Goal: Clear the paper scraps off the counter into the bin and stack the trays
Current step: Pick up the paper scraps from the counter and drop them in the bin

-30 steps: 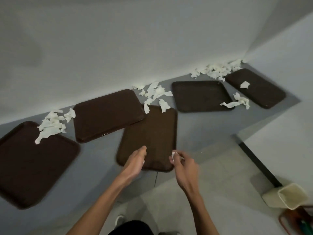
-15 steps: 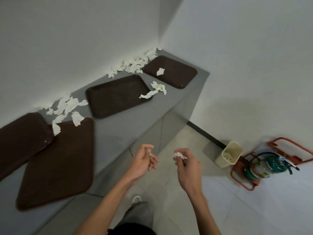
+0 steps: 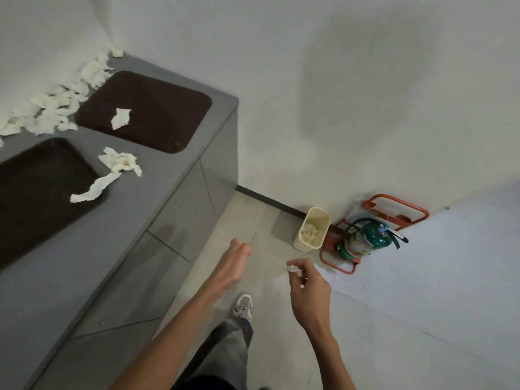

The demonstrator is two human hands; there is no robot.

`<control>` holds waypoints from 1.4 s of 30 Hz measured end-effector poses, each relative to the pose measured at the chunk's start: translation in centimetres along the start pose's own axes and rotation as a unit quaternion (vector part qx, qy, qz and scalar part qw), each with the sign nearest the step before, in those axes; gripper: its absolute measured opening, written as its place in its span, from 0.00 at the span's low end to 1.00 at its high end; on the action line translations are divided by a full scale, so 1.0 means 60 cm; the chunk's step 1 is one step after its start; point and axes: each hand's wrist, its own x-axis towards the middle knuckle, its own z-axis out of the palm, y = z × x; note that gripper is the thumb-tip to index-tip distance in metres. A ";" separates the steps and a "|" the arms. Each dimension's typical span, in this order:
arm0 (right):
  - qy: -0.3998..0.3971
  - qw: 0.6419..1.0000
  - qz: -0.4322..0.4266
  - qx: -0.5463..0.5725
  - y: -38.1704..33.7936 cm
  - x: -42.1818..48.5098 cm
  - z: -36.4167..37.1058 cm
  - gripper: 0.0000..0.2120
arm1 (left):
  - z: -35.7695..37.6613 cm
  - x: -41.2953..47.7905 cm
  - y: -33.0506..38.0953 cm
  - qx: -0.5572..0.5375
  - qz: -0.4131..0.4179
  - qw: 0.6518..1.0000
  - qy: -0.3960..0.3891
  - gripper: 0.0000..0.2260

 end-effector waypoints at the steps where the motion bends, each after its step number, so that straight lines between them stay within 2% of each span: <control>1: 0.004 1.000 0.014 -0.002 0.014 0.034 -0.010 0.08 | 0.020 0.033 0.019 0.007 0.006 1.000 -0.007 0.21; 2: 0.006 1.000 0.026 -0.007 0.028 0.067 -0.018 0.09 | 0.040 0.063 0.037 0.020 0.010 1.000 -0.015 0.23; 6: 0.012 0.998 0.062 -0.008 0.085 0.187 -0.046 0.09 | 0.114 0.162 0.091 0.099 0.056 0.992 -0.062 0.15; 10: 0.003 0.997 0.075 -0.011 0.159 0.308 -0.056 0.09 | 0.190 0.255 0.115 0.098 0.085 0.991 -0.044 0.11; 13: -0.025 0.996 0.086 -0.020 0.228 0.404 -0.047 0.07 | 0.256 0.333 0.114 0.070 0.053 0.996 -0.006 0.05; 19: -0.108 0.987 0.103 -0.066 0.425 0.597 0.012 0.09 | 0.420 0.527 0.048 0.037 -0.008 0.997 0.071 0.10; 23: -0.170 0.972 0.060 -0.149 0.566 0.721 0.065 0.06 | 0.534 0.651 -0.023 0.021 -0.047 0.992 0.115 0.07; 28: -0.226 0.949 0.017 -0.220 0.722 0.858 0.141 0.08 | 0.654 0.785 -0.100 0.047 -0.109 0.986 0.118 0.04; 31: -0.256 0.927 -0.024 -0.271 0.800 0.929 0.195 0.09 | 0.720 0.857 -0.147 0.098 -0.111 0.984 0.101 0.03; 37: -0.346 0.840 -0.143 -0.391 0.912 1.035 0.295 0.12 | 0.824 1.004 -0.236 0.172 -0.086 0.978 0.077 0.08; 40: -0.370 0.812 -0.125 -0.434 0.934 1.064 0.318 0.15 | 0.854 1.054 -0.282 0.199 -0.096 0.975 -0.009 0.13; 42: -0.370 0.809 -0.111 -0.442 0.926 1.068 0.314 0.17 | 0.850 1.066 -0.295 0.209 -0.087 0.972 -0.060 0.22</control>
